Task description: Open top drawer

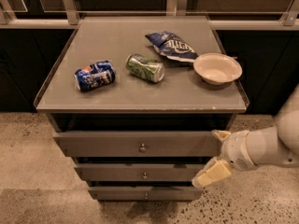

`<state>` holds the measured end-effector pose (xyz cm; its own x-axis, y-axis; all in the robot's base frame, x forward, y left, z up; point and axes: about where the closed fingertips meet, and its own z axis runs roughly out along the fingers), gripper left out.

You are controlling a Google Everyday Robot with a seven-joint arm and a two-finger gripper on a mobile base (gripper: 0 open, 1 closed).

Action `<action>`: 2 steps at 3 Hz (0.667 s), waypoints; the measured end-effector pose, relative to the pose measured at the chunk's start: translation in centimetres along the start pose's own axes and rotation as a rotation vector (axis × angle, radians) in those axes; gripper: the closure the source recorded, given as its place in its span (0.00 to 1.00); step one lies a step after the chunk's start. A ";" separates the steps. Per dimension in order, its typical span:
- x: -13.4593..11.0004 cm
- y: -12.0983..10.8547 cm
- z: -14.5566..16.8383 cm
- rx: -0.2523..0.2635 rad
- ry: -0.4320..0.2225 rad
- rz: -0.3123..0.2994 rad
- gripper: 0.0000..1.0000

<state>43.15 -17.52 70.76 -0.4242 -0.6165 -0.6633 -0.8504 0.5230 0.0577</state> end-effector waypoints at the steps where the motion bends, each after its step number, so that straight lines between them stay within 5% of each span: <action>1: -2.3 -2.6 1.8 0.073 -0.104 -0.074 0.00; 2: -2.6 -2.8 2.0 0.083 -0.107 -0.089 0.00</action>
Offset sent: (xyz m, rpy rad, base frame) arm 0.0326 0.0100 -0.0006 0.0314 -0.1256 0.0002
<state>47.25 -16.25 70.82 -0.3085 -0.5986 -0.7393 -0.8528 0.5183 -0.0638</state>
